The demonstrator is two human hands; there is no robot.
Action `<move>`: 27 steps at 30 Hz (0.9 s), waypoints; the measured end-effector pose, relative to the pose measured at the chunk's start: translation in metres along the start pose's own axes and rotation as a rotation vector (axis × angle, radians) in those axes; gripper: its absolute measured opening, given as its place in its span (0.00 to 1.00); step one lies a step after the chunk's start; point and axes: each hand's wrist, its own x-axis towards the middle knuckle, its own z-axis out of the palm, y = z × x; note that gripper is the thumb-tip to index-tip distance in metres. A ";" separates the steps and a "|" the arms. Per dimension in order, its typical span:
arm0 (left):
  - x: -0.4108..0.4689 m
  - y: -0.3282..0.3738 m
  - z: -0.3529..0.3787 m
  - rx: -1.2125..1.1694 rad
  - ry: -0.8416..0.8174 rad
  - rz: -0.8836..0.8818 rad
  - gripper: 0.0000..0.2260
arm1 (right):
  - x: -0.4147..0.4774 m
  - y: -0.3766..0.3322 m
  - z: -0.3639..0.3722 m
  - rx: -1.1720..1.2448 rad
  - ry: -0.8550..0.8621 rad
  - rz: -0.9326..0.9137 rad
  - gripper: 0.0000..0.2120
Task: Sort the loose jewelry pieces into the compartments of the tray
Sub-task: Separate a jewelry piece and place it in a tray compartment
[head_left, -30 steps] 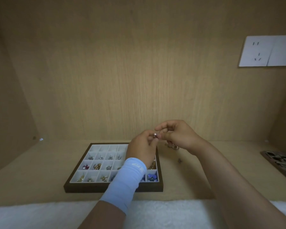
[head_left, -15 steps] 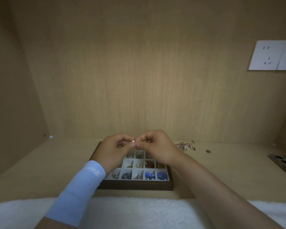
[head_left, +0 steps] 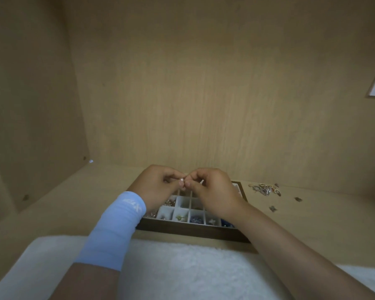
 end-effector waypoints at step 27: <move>0.003 -0.050 -0.025 0.312 0.025 -0.293 0.09 | 0.056 -0.062 0.047 -0.746 -0.553 -0.089 0.09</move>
